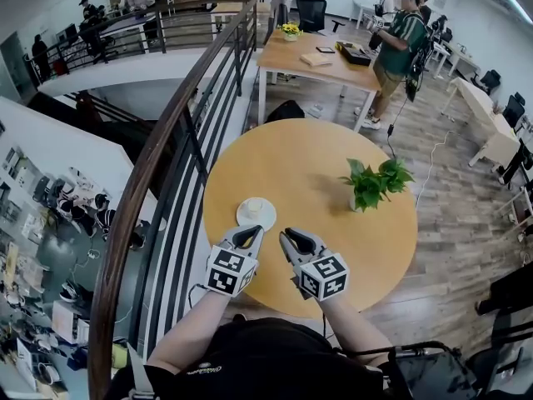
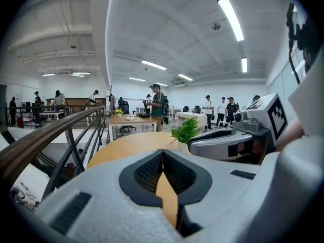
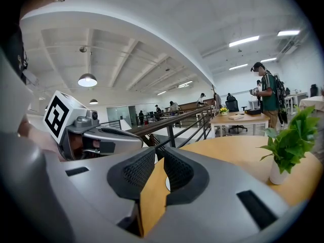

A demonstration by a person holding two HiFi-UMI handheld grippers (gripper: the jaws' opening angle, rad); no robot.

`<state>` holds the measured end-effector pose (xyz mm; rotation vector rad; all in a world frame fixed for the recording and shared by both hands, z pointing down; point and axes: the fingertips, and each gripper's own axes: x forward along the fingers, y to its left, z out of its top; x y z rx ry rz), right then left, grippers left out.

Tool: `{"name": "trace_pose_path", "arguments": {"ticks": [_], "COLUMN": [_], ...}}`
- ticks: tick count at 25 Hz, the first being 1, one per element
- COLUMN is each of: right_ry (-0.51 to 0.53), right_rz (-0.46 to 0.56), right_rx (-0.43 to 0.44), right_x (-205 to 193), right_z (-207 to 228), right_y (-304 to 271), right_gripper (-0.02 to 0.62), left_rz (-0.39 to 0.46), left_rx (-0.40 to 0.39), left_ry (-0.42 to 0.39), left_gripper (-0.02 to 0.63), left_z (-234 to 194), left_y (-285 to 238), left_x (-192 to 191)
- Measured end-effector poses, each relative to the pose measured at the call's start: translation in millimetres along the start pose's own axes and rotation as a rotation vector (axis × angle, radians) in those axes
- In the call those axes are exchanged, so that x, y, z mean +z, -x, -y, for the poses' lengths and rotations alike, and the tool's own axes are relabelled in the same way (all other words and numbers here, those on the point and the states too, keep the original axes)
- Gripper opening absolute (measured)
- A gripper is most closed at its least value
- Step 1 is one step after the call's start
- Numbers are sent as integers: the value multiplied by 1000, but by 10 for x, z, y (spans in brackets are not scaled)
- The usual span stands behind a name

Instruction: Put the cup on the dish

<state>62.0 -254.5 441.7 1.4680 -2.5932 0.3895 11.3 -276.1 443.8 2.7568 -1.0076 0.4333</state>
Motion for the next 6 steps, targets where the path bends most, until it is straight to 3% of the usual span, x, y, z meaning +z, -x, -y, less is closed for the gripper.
{"name": "trace_pose_path", "arguments": {"ticks": [6], "right_ry": [-2], "right_rz": [-9], "right_rx": [-1], "right_x": [8], "right_z": [-33], "right_y": [-26], "right_gripper": [57], "left_rz": [-7], "left_rx": [-4], "left_ry": [2], "left_gripper": [9], "left_z": [-29], "left_y": [27], "left_x": [3]}}
